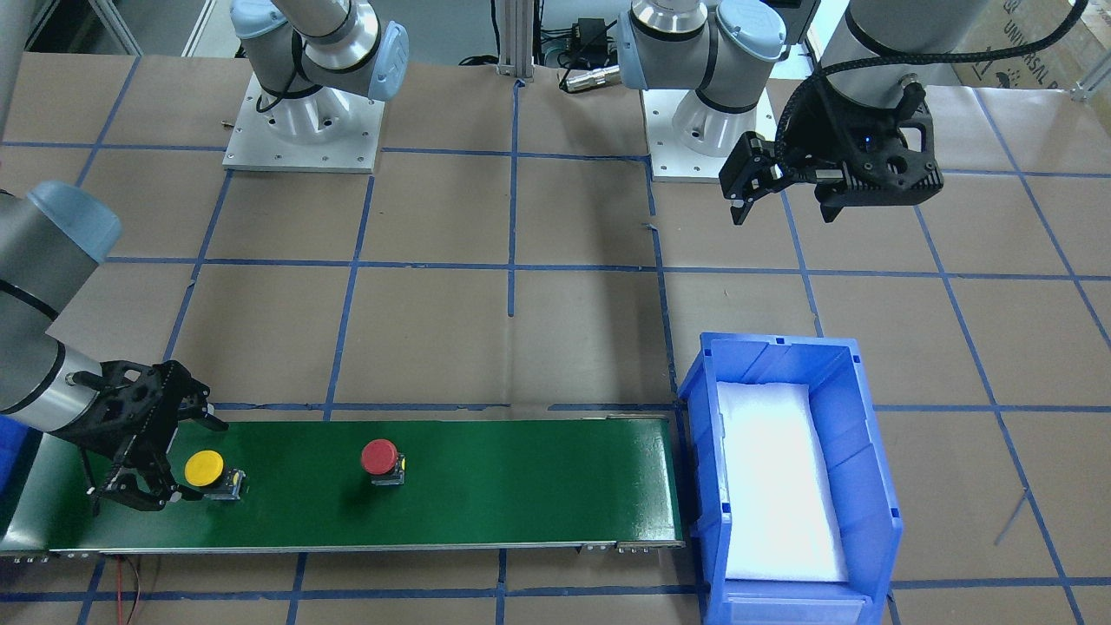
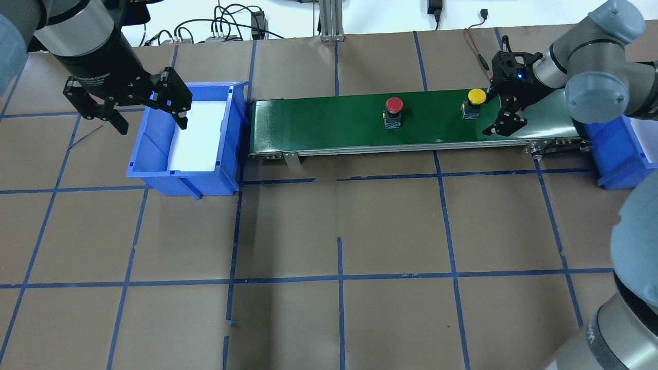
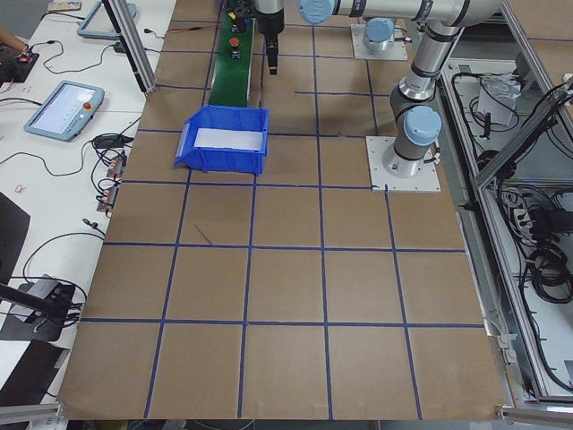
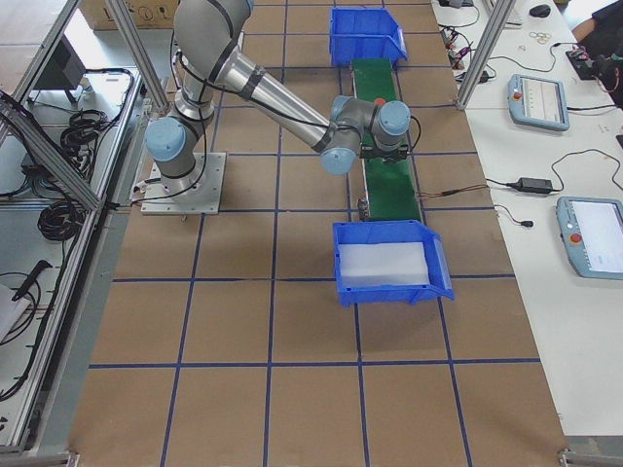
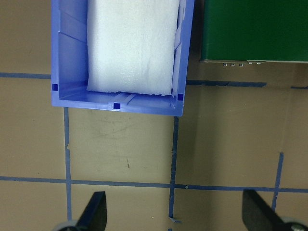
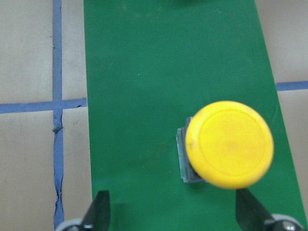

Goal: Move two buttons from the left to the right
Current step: 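Grasp the yellow button with the right gripper and lift it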

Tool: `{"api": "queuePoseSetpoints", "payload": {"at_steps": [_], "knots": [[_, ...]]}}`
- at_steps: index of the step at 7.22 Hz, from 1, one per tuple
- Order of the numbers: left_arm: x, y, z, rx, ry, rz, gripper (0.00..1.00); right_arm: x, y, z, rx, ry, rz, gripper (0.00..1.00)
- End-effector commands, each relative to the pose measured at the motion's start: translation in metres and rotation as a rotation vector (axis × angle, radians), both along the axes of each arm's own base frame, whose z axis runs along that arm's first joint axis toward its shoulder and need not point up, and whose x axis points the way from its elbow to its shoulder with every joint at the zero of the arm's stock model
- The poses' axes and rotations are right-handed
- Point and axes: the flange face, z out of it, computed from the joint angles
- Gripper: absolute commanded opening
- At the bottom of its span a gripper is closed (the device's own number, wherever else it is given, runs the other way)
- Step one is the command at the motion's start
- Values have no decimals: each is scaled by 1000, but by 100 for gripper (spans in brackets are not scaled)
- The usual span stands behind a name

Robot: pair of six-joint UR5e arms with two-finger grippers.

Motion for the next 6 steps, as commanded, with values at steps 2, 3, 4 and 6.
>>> {"api": "queuePoseSetpoints", "payload": {"at_steps": [2,3,4,6], "knots": [[0,0,0,0,0,0,100,0,-1,1,-2,2,1,88],[0,0,0,0,0,0,100,0,-1,0,-3,4,3,73],[0,0,0,0,0,0,100,-2,-1,1,-9,10,13,49],[0,0,0,2,0,0,100,-3,-2,3,-11,19,15,11]]}}
